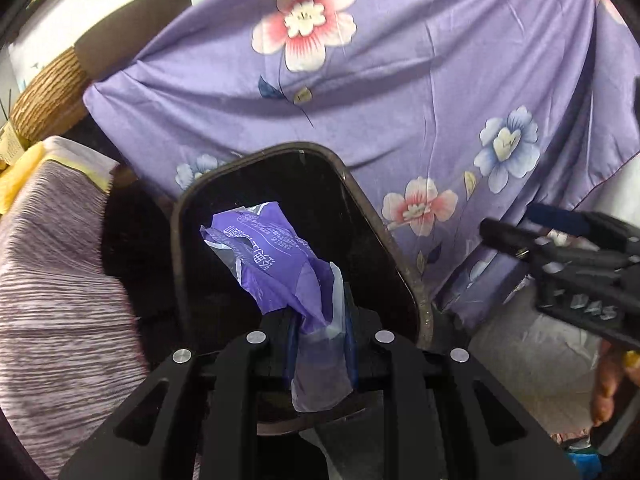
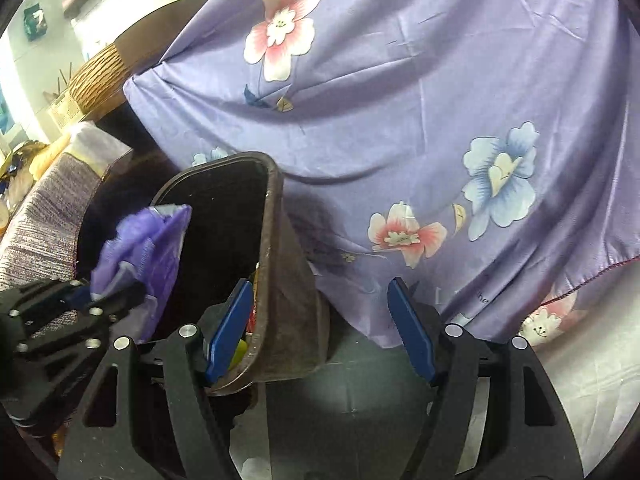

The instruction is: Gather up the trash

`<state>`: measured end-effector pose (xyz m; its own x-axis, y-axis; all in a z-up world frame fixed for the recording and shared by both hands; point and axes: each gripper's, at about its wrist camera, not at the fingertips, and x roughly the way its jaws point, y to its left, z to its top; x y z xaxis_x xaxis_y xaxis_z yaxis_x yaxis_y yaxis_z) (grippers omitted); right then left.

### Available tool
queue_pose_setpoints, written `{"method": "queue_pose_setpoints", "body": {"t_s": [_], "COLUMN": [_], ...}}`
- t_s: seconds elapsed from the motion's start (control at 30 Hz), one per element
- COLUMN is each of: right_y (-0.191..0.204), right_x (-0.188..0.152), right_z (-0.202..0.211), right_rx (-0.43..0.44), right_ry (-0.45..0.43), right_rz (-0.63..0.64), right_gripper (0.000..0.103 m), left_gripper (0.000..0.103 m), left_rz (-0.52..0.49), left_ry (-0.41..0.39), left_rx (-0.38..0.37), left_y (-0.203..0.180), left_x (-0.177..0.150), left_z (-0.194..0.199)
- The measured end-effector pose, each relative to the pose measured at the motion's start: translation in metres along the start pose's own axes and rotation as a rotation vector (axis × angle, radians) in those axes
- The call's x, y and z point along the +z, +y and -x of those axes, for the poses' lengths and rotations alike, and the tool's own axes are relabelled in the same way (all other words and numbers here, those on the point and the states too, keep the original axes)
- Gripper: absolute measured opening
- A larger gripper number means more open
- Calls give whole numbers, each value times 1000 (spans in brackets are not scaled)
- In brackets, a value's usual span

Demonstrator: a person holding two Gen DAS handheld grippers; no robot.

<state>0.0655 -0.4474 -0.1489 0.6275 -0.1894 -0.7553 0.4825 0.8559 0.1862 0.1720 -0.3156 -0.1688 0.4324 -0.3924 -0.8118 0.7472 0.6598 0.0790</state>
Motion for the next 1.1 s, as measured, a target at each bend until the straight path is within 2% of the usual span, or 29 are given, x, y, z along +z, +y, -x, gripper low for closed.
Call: {"method": "queue_pose_setpoints", "body": {"t_s": [0.1, 0.2, 0.27, 0.37, 0.53, 0.83, 0.93, 1.1], "right_y": [-3, -5, -5, -4, 4, 38, 50, 77], "right_x": [2, 3, 3, 4, 8, 20, 21, 21], "right_z": [6, 11, 12, 15, 21, 33, 35, 42], "right_rx": [-5, -9, -9, -8, 5, 48, 66, 118], "right_ry": [-11, -21, -24, -26, -36, -65, -65, -64], "right_rz": [-6, -8, -9, -9, 0, 56, 76, 120], "right_gripper": [70, 70, 70, 71, 71, 76, 77, 80], "left_gripper": [26, 45, 62, 76, 81, 91, 93, 96], "left_rz": [2, 3, 1, 8, 52, 111, 130, 132], "left_ry": [16, 29, 22, -8, -38, -154, -186, -244], "left_rx": [8, 3, -2, 10, -9, -4, 16, 92], "left_y": [-2, -2, -2, -2, 3, 18, 27, 43], "left_x": [0, 0, 0, 0, 0, -9, -15, -26], "left_z": [-10, -13, -11, 1, 26, 95, 118, 156]}}
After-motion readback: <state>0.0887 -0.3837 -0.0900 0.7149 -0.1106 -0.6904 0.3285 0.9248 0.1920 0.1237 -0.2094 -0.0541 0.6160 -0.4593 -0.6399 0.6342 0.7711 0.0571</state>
